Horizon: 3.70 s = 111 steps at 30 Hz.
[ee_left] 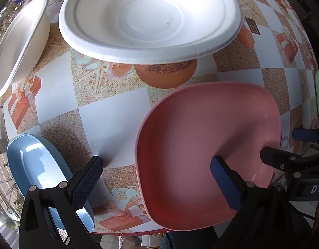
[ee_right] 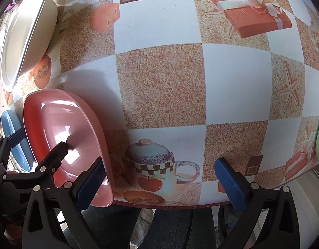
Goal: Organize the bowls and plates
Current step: 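Move both grippers toward the rim of the pink square plate, then close both grippers on the pink plate rim and lift it, then carry the pink plate with both grippers over the light blue plate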
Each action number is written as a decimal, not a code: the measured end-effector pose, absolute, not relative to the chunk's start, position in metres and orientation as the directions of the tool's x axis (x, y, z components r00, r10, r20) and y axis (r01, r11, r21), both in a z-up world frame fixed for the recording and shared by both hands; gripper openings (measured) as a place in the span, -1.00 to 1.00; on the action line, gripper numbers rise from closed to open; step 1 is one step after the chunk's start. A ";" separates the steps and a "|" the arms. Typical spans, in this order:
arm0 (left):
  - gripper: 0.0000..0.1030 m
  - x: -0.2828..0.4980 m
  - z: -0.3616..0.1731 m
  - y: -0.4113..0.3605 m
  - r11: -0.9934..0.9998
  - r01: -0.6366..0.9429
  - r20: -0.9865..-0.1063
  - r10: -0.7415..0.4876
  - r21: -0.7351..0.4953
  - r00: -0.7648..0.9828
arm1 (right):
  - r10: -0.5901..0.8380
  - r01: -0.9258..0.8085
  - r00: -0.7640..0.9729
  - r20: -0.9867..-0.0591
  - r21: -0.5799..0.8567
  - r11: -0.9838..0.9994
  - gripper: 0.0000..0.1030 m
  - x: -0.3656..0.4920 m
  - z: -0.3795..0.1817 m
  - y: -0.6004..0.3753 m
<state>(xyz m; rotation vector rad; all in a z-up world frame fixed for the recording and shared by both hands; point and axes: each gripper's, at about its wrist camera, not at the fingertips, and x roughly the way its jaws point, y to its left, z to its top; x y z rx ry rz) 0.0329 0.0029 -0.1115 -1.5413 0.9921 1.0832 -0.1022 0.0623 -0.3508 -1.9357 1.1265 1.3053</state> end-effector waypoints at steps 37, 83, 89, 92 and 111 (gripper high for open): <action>0.12 0.039 -0.075 -0.023 -0.109 -0.961 -0.967 -0.013 -0.253 0.255 | -0.415 -0.809 0.118 -0.902 0.155 -0.567 -0.66 -0.181 -0.333 0.015; -0.55 -0.030 -0.001 -0.077 -0.251 -0.949 -0.981 0.011 -0.192 0.196 | -0.375 -0.764 0.075 -0.924 0.189 -0.618 -0.74 -0.185 -0.295 0.027; -0.64 -0.055 0.019 -0.087 -0.293 -0.937 -0.982 0.041 -0.188 0.184 | -0.374 -0.736 0.076 -0.924 0.201 -0.646 -0.74 -0.200 -0.286 0.033; -0.64 -0.064 0.029 -0.087 -0.315 -0.935 -0.986 0.052 -0.164 0.156 | -0.367 -0.704 0.086 -0.926 0.204 -0.680 -0.74 -0.209 -0.282 0.030; -0.64 -0.123 0.027 -0.158 -0.551 -0.834 -0.998 0.067 -0.036 -0.002 | -0.401 -0.502 0.116 -0.909 0.294 -0.813 -0.74 -0.283 -0.278 -0.018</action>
